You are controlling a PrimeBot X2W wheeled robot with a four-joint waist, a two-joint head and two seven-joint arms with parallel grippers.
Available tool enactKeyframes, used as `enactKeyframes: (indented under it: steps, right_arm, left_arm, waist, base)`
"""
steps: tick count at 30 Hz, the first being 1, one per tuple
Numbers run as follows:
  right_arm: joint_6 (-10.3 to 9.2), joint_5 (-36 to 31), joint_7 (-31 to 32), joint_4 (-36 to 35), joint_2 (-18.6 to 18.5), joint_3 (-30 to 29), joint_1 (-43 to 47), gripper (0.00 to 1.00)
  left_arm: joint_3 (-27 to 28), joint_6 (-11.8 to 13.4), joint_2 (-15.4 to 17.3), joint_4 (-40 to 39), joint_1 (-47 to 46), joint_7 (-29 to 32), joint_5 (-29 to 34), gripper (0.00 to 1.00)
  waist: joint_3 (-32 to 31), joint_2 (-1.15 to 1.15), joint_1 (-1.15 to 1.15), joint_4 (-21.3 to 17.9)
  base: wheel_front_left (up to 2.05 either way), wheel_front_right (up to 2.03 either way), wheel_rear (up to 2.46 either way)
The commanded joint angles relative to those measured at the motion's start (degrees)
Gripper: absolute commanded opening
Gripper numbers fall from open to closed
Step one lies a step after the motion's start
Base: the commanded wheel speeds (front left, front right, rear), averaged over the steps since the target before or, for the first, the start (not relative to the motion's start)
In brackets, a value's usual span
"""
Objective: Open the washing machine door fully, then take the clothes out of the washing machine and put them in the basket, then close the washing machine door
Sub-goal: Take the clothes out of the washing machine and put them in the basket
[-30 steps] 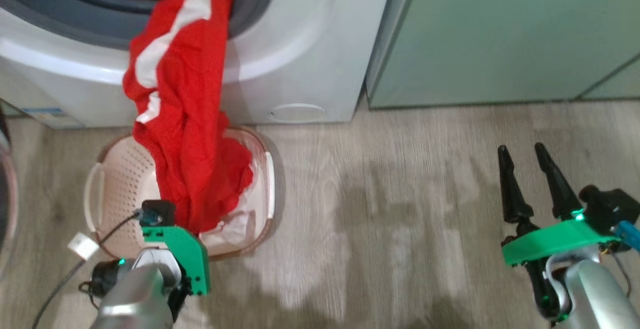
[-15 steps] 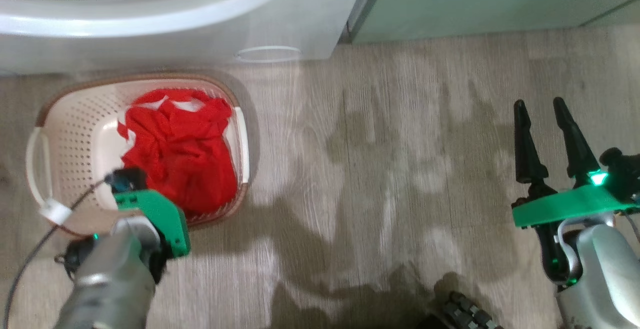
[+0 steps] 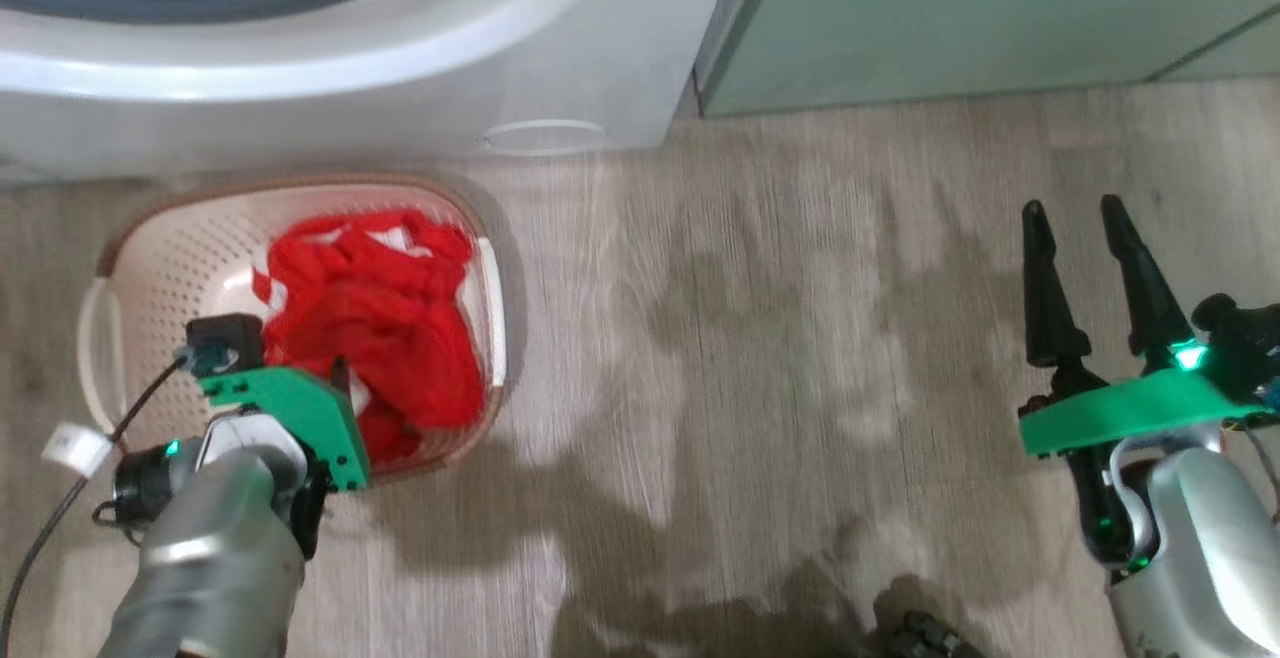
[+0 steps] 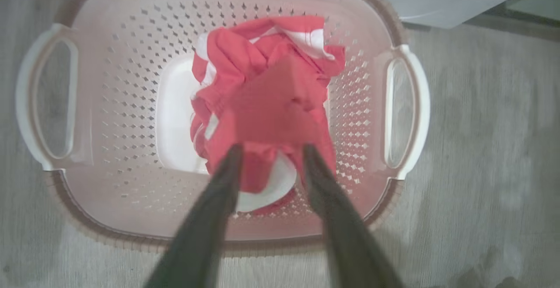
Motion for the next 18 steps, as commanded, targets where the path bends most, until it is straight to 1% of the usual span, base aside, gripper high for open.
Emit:
enactKeyframes:
  steps: [1,5,10,15,16,18]
  right_arm:
    - [-0.04,-0.31,-0.36,-1.15,-0.4,1.27,1.84,1.0]
    - [-0.04,-0.16,-0.36,-0.45,-0.21,1.91,3.35,1.0]
    - [-0.04,0.12,-0.36,0.2,0.28,2.61,5.59,1.0]
    - [-0.04,0.22,-0.36,0.4,1.0,2.85,7.91,1.0]
    - [-0.04,0.15,-0.36,0.38,1.4,2.83,8.72,1.0]
    - [-0.04,0.08,-0.36,0.31,1.77,2.94,9.33,1.0]
  left_arm:
    - [0.97,-0.33,2.14,-0.51,1.37,-2.18,-0.22,1.0]
    - [0.41,-1.81,2.85,-0.53,2.96,-7.54,0.05,1.0]
    - [0.76,-3.45,4.09,-3.16,5.46,-9.88,-0.35,1.0]
    - [3.05,-4.01,5.82,-13.91,10.37,-9.97,0.7,1.0]
    - [4.29,-4.14,6.23,-17.82,12.63,-9.97,1.45,1.0]
    - [5.3,-4.26,6.67,-22.22,14.98,-9.98,2.73,1.0]
  waist:
    - [-3.21,0.0,0.0,0.68]
    - [-8.43,0.0,0.0,1.58]
    - [-14.92,0.0,0.0,2.66]
    - [-20.57,0.0,0.0,3.82]
    - [-22.39,0.0,0.0,4.06]
    - [-23.85,0.0,0.0,4.18]
  base:
    - [0.0,0.0,0.0]
    - [0.0,0.0,0.0]
    - [0.0,0.0,0.0]
    - [0.0,0.0,0.0]
    - [0.0,0.0,0.0]
    - [0.0,0.0,0.0]
